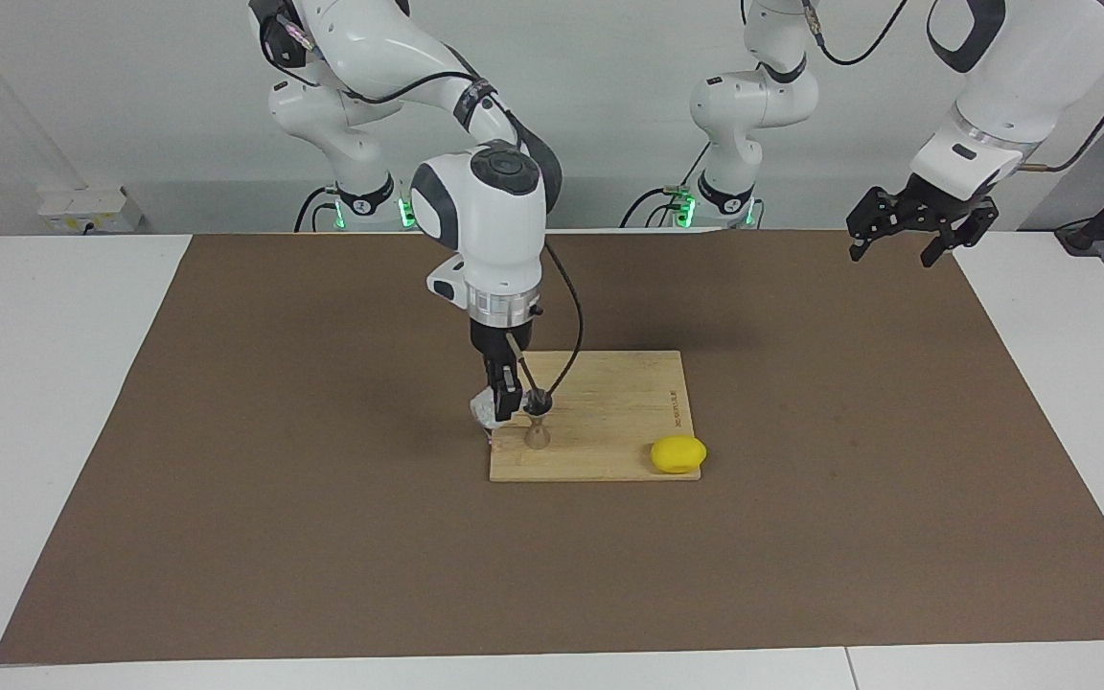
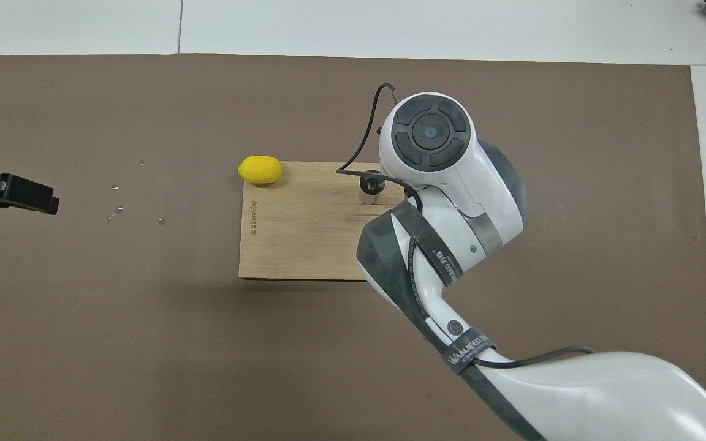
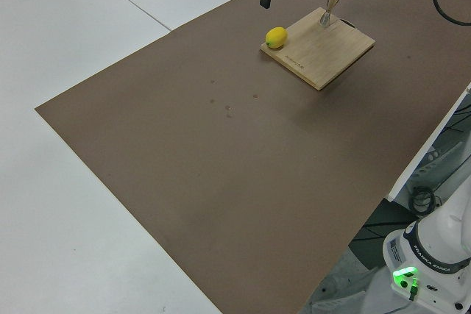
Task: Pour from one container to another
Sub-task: 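Tilt the glass cup with the right gripper over the metal cup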
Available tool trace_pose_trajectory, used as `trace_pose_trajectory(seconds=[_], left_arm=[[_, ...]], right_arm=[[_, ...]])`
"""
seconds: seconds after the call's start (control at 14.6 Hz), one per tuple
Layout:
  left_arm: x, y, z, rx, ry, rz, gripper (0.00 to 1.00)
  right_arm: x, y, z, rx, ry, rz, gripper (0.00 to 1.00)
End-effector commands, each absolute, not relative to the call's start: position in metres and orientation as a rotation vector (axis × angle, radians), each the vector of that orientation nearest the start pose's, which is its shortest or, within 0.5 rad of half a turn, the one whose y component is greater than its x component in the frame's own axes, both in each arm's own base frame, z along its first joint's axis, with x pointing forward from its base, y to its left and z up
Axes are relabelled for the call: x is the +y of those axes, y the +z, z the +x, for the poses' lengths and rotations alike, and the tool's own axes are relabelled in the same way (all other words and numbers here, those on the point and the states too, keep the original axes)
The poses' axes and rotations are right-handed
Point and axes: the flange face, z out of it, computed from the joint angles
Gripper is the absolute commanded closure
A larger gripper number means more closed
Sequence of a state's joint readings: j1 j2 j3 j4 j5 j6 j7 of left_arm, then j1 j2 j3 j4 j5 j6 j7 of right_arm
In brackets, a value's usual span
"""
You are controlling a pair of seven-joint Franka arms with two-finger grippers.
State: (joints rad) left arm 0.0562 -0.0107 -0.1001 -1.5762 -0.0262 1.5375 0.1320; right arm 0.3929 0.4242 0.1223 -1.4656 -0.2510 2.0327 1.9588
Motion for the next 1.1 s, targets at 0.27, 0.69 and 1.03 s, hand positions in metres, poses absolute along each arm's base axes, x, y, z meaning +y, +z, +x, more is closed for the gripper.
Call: trace_pose_trajectory(seconds=[0.27,0.69,1.03], left_arm=[[-0.026,0.628,0.539,0.274,0.048,-3.144,0.0],[-0.025,0.628,0.539,0.271,0.048,-3.144,0.0],[-0.026,0.628,0.539,0.276,0.048,-3.144,0.0]], right_arm=[[0.336,0.454,0.619,1.879,-0.395,-2.372,1.0],[0.334,0.454,0.618,1.89,-0.395,-2.391,1.0],[0.322,0.455,0.619,1.963,-0.252,-2.352,1.0]])
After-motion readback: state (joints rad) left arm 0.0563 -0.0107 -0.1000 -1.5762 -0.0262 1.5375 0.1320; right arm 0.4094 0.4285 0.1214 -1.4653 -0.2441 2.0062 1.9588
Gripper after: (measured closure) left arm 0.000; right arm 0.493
